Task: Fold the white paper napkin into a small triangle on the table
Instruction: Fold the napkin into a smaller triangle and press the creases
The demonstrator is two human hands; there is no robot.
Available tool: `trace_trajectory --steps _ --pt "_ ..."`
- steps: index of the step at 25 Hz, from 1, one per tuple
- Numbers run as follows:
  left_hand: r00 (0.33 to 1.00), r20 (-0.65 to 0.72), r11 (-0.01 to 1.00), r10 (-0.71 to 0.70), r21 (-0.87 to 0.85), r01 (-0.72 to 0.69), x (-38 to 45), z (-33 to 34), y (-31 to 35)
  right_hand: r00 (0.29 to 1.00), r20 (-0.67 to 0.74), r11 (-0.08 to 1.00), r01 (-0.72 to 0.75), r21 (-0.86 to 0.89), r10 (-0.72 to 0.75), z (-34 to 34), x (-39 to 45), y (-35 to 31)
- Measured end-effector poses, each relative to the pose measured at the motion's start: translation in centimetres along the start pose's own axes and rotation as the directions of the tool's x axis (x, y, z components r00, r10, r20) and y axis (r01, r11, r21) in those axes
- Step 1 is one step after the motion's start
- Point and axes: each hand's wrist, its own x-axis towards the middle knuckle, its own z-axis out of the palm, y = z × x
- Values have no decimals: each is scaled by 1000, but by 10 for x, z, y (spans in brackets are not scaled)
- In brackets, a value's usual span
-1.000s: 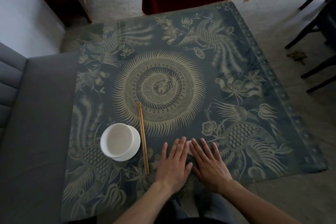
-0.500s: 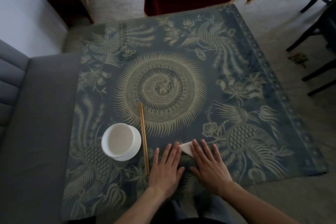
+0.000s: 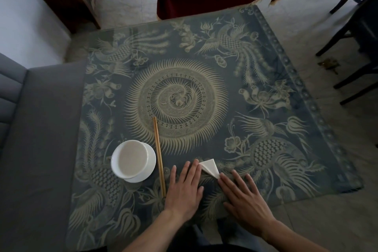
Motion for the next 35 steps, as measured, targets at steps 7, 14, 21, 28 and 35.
trace_trajectory --steps 7,14,21,28,35 --pt "979 -187 980 -78 -195 40 22 -22 5 871 -14 762 -422 491 492 -25 65 -4" --pt "977 -97 943 -189 -297 153 53 -35 2 801 246 683 -595 424 545 -33 101 -9" --pt "979 -81 909 -185 -393 140 58 -29 -5 774 292 600 -624 500 561 -30 106 -18" --pt "977 -45 802 -208 -579 144 57 -29 -13 818 276 595 -562 575 505 -32 109 -3" --pt "972 70 486 -223 -857 173 57 -48 -34 880 376 577 -474 665 290 -45 123 1"
